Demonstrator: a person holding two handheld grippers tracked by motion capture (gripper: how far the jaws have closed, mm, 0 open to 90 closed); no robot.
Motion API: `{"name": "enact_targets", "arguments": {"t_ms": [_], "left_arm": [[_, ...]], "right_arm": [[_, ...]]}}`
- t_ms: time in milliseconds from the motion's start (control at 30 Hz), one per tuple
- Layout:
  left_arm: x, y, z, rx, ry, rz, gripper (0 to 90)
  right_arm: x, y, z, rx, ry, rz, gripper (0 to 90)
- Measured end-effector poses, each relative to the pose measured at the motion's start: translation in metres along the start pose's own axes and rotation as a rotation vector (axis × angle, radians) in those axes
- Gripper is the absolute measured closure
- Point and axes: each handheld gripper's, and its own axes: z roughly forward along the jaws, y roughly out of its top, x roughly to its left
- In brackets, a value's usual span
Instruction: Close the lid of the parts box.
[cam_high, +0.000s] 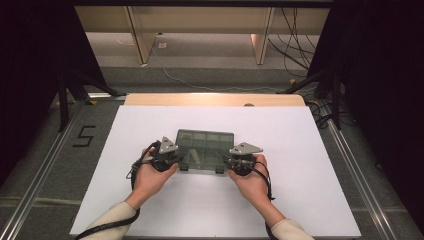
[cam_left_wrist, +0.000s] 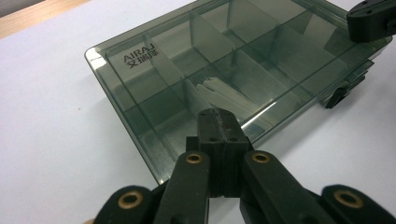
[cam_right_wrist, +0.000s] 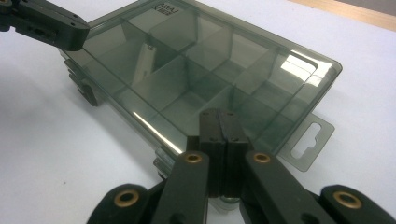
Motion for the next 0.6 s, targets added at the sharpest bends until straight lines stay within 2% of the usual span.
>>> {"name": "enact_targets", "arguments": {"t_ms": [133,200,233,300,333,400,467,600], "left_arm": [[0.000,0.000,0.000,0.001,0.004,0.005,89.6],[-0.001,-0.001,-0.001,0.000,0.008,-0.006,88.8],[0.000,-0.001,-0.002,0.006,0.002,0.006,87.8],[0.002,-0.002,-0.002,0.003,0.000,0.004,85.6],[0.001,-0.002,-0.002,-0.006,-0.006,-0.016,84.0],[0.002,-0.003,-0.003,-0.008,-0.002,-0.012,80.5],[0.002,-0.004,-0.005,-0.023,-0.005,-0.013,77.4],[0.002,-0.005,-0.013,-0.066,-0.023,0.019,66.8]], "right_arm": [[0.001,-0.001,-0.001,-0.001,0.001,0.017,90.0],[0.000,-0.001,-0.001,-0.005,0.000,0.017,87.4],[-0.001,-0.001,0.000,-0.007,0.006,0.018,85.9],[-0.003,-0.002,-0.001,-0.014,-0.007,0.020,82.3],[-0.003,-0.003,-0.002,-0.019,-0.005,0.033,80.4],[-0.004,-0.004,-0.003,-0.032,-0.001,0.036,75.2],[-0.005,-0.003,-0.006,-0.020,-0.003,0.038,69.7],[-0.008,-0.004,-0.011,-0.068,0.007,0.029,60.0]]}}
